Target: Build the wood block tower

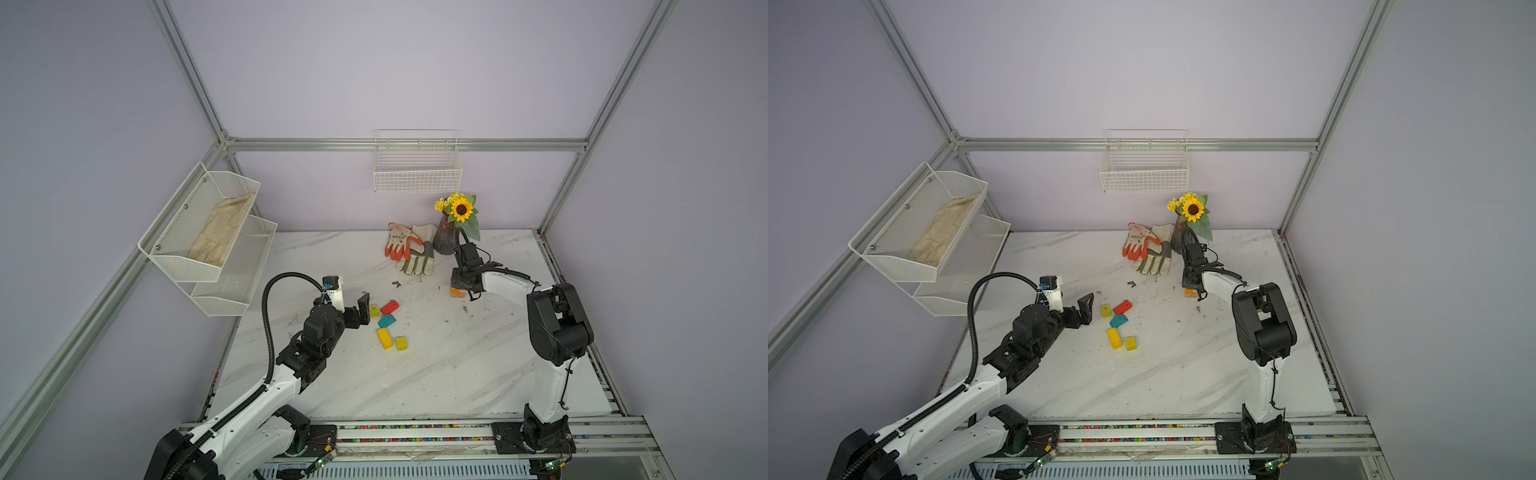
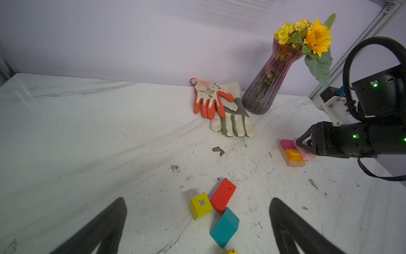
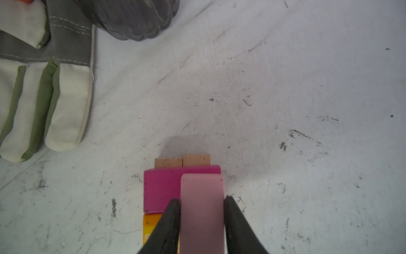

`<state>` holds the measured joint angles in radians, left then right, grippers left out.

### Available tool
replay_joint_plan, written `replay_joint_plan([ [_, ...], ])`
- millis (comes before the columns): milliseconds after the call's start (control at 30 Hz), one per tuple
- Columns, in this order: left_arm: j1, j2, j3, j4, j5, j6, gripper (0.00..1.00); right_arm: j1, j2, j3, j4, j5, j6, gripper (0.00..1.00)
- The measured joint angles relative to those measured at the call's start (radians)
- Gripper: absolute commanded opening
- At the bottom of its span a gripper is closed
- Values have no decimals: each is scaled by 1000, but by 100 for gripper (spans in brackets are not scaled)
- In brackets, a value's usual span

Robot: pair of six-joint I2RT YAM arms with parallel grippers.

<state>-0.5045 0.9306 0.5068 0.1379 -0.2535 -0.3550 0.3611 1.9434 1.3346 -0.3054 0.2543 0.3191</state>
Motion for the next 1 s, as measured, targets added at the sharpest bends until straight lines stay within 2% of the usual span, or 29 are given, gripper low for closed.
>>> replay_joint_plan([
  [433,0,1,0,0,6,-1,100,0,6,17,-3,-6,-4,33],
  [800,0,6,0,0,8,-1,100,4,13,30,-6,-8,-12,43],
  [1000,0,8,0,0,8,-1,100,5,13,31,-6,-8,-12,44],
])
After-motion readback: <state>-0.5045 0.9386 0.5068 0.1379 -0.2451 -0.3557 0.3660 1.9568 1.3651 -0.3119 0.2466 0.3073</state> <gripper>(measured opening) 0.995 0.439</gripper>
